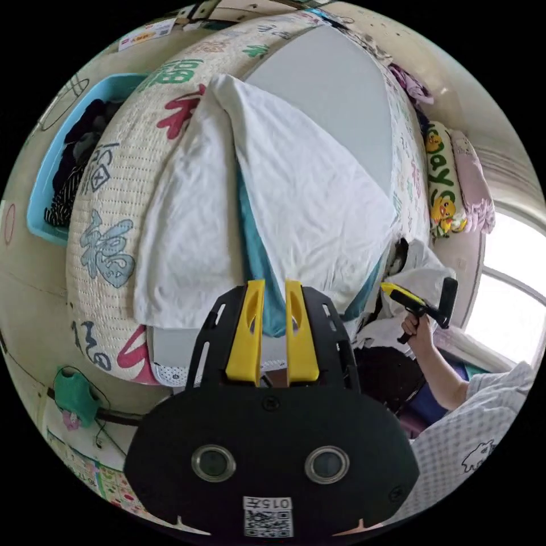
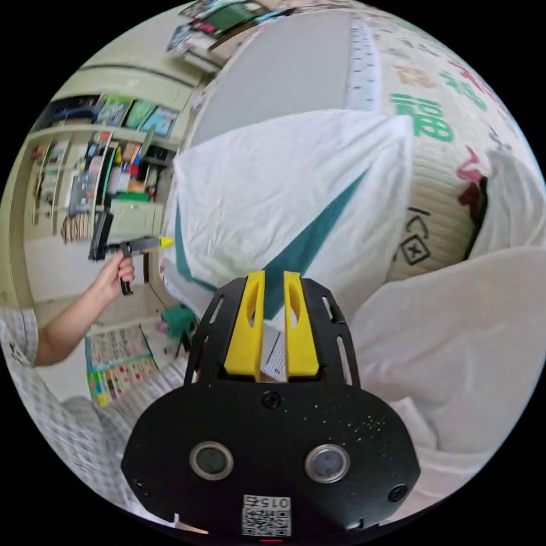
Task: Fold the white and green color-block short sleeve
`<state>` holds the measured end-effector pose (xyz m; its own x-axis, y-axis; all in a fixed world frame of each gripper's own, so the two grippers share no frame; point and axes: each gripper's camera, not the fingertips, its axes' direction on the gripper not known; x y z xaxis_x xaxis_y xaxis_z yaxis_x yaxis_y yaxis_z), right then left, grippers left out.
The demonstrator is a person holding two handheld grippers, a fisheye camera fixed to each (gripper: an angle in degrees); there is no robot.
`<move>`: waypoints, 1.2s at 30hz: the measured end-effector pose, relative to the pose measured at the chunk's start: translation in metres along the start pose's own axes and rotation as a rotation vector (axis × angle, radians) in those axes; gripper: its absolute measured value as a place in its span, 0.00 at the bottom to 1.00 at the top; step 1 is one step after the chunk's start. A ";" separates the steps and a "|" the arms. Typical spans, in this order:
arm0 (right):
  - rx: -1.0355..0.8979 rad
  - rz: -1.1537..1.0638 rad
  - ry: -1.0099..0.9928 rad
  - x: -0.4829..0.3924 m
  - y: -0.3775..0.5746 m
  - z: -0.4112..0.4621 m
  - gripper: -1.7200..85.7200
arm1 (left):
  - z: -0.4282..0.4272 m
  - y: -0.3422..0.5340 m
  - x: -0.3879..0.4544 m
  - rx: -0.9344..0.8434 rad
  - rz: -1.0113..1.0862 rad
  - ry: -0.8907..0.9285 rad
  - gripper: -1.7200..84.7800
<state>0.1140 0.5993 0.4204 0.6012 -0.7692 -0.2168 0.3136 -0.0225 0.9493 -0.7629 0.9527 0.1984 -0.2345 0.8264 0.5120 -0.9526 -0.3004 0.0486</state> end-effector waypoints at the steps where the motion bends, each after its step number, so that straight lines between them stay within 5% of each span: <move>1: -0.032 -0.050 0.005 -0.011 0.003 0.008 0.09 | 0.005 0.005 0.002 -0.014 0.015 -0.013 0.09; 6: -0.152 -0.368 0.197 -0.094 0.009 0.075 0.10 | 0.039 0.024 0.034 -0.078 0.252 -0.128 0.09; 15: -0.219 -0.415 0.420 -0.116 -0.001 0.146 0.09 | 0.090 0.015 0.051 -0.170 0.585 -0.347 0.05; 29: -0.257 -0.344 0.414 -0.115 -0.008 0.169 0.07 | 0.097 0.008 0.045 -0.248 0.547 -0.283 0.01; 36: -0.250 -0.260 0.353 -0.106 -0.020 0.173 0.07 | 0.091 0.000 0.077 -0.155 0.600 -0.216 0.10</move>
<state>-0.0827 0.5706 0.4639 0.6779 -0.4947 -0.5438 0.6267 0.0022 0.7793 -0.7631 0.9732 0.3161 -0.7051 0.4173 0.5733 -0.6891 -0.5937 -0.4155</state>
